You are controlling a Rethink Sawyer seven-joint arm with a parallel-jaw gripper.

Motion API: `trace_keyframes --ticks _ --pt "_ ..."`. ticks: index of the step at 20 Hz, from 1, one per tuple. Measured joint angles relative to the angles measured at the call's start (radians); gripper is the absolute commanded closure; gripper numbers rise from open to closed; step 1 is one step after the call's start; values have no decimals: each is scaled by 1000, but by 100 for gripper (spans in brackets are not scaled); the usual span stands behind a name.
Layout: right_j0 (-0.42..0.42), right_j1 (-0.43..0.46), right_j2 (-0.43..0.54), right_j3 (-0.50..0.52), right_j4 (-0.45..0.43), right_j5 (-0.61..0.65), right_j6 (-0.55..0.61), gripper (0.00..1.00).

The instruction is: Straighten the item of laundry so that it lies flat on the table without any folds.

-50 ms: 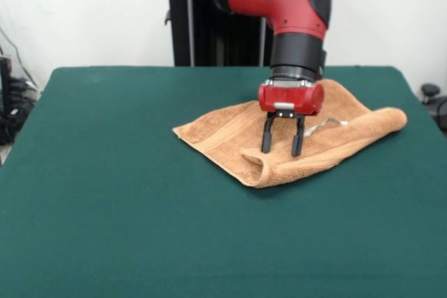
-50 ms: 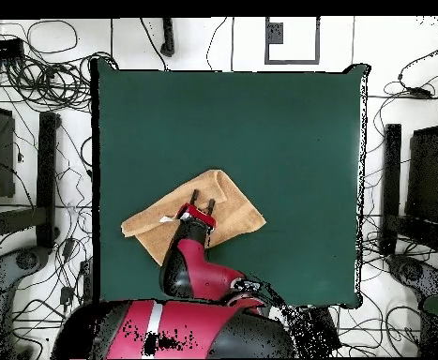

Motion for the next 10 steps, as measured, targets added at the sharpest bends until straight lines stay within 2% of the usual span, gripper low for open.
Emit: trace_keyframes --ticks 10 --pt "-12 -12 0 -16 2 0 0 0"
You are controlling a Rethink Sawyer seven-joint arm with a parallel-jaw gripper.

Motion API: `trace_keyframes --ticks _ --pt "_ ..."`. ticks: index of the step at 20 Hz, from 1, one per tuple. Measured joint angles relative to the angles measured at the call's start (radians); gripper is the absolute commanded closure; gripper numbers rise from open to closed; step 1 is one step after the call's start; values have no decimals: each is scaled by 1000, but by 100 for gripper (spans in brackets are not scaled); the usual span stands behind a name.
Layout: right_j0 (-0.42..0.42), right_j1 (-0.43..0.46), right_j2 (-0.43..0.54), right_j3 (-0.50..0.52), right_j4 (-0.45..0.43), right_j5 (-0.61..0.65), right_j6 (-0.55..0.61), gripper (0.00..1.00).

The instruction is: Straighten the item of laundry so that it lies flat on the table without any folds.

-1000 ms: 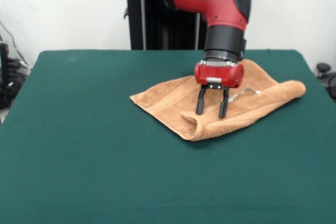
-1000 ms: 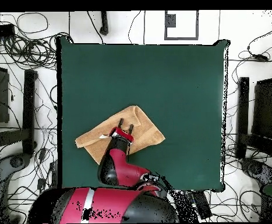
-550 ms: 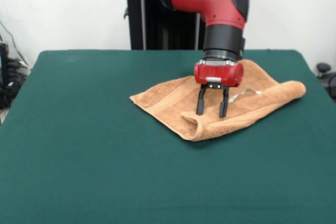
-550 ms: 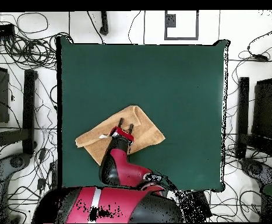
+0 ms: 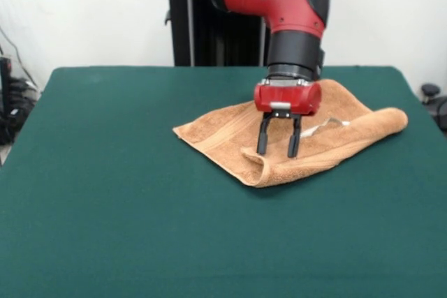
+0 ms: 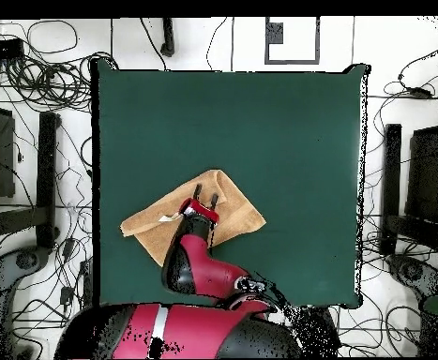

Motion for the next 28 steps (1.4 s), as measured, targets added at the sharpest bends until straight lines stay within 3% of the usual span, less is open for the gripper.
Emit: trace_keyframes --ticks 18,19,28 --pt "2 44 -2 -54 17 0 0 0" --pt "2 44 -3 -54 18 0 0 100" --pt "9 50 -7 -58 62 8 0 100"
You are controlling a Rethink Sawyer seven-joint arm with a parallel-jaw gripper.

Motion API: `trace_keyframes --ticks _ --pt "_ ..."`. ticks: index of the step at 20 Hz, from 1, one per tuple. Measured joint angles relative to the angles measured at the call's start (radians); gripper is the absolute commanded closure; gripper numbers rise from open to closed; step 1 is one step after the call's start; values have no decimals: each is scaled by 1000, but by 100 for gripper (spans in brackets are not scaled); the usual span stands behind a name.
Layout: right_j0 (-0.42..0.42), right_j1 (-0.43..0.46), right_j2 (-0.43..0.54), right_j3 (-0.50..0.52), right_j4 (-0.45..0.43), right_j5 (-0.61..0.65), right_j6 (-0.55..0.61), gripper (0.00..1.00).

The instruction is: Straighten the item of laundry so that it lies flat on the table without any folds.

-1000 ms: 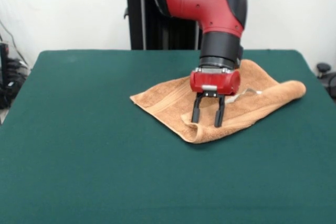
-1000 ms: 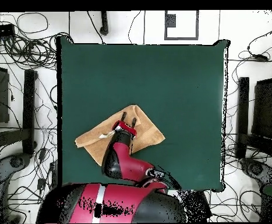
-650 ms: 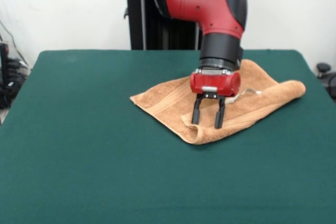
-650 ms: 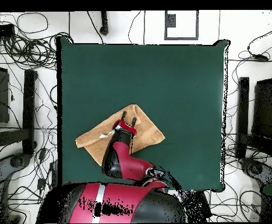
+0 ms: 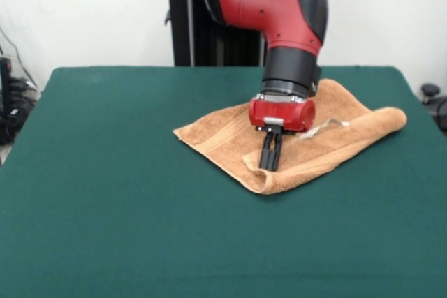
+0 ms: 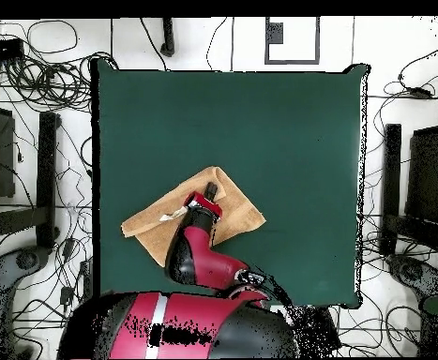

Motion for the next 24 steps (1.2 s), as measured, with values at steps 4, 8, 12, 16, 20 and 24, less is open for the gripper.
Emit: trace_keyframes --ticks 4,8,12,16,20,24 --pt "28 -21 -5 0 65 59 0 0" --pt "37 -46 -5 -1 76 106 0 0" --pt "37 -61 -5 -1 76 126 0 0" --pt "36 -66 -6 -1 76 142 0 0" --pt "35 -75 -6 -1 76 173 0 0" --pt "20 -82 -6 -1 76 212 0 0"
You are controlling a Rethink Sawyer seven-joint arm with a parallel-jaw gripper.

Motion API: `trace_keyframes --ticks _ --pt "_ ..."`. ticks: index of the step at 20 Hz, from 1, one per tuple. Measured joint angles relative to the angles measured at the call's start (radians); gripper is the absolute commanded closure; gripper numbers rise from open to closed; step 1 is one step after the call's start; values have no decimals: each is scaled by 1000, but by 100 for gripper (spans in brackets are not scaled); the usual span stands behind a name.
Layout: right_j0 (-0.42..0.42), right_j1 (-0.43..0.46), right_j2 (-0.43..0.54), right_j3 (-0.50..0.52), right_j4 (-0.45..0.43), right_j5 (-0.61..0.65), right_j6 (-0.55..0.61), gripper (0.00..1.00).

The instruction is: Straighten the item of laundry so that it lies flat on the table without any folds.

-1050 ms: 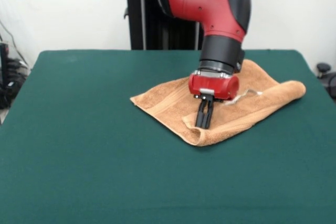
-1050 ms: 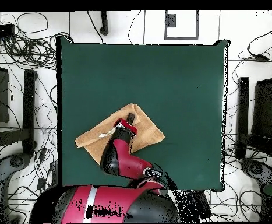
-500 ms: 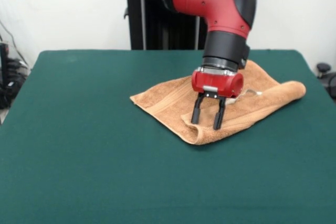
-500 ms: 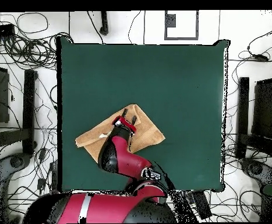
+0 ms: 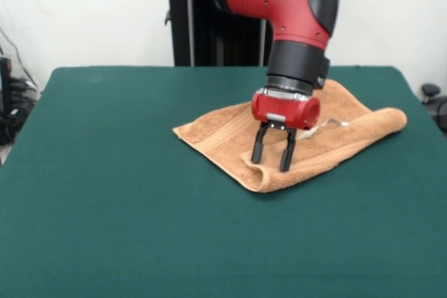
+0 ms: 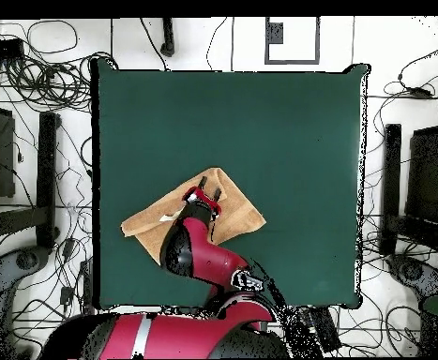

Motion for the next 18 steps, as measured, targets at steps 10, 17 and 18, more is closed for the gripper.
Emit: trace_keyframes --ticks 10,17,18 --pt "-26 0 0 0 -26 15 0 0" --pt "-4 -11 -17 0 -5 55 0 0" --pt "7 -16 -26 0 6 73 0 0"
